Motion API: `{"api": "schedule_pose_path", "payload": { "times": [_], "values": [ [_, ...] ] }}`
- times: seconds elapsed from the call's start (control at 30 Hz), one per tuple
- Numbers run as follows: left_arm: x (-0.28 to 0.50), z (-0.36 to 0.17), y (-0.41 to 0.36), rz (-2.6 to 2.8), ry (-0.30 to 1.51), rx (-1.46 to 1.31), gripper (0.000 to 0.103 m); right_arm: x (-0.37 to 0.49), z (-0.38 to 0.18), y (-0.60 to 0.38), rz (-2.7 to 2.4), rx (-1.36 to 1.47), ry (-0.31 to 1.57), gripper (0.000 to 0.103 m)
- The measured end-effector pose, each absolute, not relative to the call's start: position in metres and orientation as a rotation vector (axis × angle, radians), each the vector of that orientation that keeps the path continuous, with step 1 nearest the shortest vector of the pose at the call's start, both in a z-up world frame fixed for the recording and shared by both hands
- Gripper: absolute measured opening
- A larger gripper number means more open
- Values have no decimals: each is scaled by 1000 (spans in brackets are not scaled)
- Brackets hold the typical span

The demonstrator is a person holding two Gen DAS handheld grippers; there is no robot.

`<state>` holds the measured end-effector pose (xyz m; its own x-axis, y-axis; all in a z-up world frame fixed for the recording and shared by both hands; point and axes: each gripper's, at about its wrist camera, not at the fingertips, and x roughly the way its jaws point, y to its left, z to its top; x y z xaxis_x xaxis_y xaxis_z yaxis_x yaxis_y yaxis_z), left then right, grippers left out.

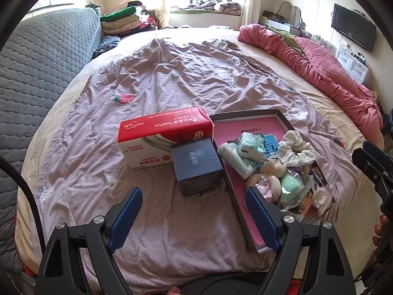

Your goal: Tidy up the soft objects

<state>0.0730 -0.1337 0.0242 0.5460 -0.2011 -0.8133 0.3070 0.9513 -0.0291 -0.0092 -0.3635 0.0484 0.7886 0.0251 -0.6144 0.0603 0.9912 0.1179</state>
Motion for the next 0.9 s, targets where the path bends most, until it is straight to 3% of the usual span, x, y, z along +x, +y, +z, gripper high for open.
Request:
{"api": "schedule_pose_path", "payload": {
  "times": [0.9],
  "values": [
    [9,13,-108,-233,957,51,85,-61,33,-314,47,79,699,84]
  ]
}}
